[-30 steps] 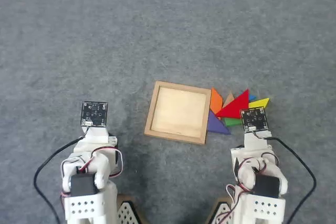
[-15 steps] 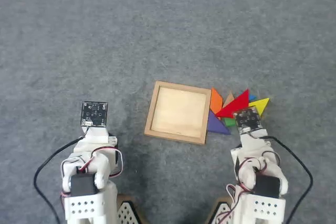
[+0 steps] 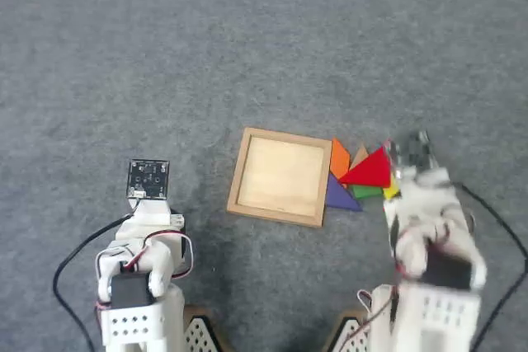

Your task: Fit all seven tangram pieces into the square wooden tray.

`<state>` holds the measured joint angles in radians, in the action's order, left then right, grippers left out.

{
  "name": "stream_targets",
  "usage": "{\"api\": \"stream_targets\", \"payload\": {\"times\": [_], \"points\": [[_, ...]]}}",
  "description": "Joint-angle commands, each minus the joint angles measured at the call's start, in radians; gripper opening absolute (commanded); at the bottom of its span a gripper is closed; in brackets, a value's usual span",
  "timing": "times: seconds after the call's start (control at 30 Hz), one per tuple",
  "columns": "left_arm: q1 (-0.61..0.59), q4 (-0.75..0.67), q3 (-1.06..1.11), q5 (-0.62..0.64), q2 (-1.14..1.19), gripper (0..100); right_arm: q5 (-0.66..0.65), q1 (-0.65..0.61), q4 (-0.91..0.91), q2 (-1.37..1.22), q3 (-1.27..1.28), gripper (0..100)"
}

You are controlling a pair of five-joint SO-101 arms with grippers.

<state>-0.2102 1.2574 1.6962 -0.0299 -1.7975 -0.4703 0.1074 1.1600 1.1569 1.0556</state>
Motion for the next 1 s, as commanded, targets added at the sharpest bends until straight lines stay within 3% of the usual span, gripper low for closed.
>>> {"api": "stream_targets", "payload": {"times": [0.0,0.1,0.37,0.57,0.67,0.77,0.97], "points": [[-0.002,0.003,-0.013,0.017,-0.018,2,0.153,-0.076,-0.065,-0.403,-0.233,3.2],[-0.002,0.003,-0.013,0.017,-0.018,2,0.253,-0.127,-0.073,-0.653,-0.4,5.2],[-0.002,0.003,-0.013,0.017,-0.018,2,0.502,-0.228,-0.074,-1.112,-0.664,26.2],[-0.002,0.003,-0.013,0.017,-0.018,2,0.779,-0.232,-0.064,-1.245,-0.749,29.1],[-0.002,0.003,-0.013,0.017,-0.018,2,0.905,-0.211,-0.074,-1.29,-0.753,35.5],[-0.002,0.003,-0.013,0.017,-0.018,2,0.95,-0.205,-0.071,-1.336,-0.786,41.8],[-0.002,0.003,-0.013,0.017,-0.018,2,1.011,-0.202,-0.039,-1.412,-0.821,42.3]]}}
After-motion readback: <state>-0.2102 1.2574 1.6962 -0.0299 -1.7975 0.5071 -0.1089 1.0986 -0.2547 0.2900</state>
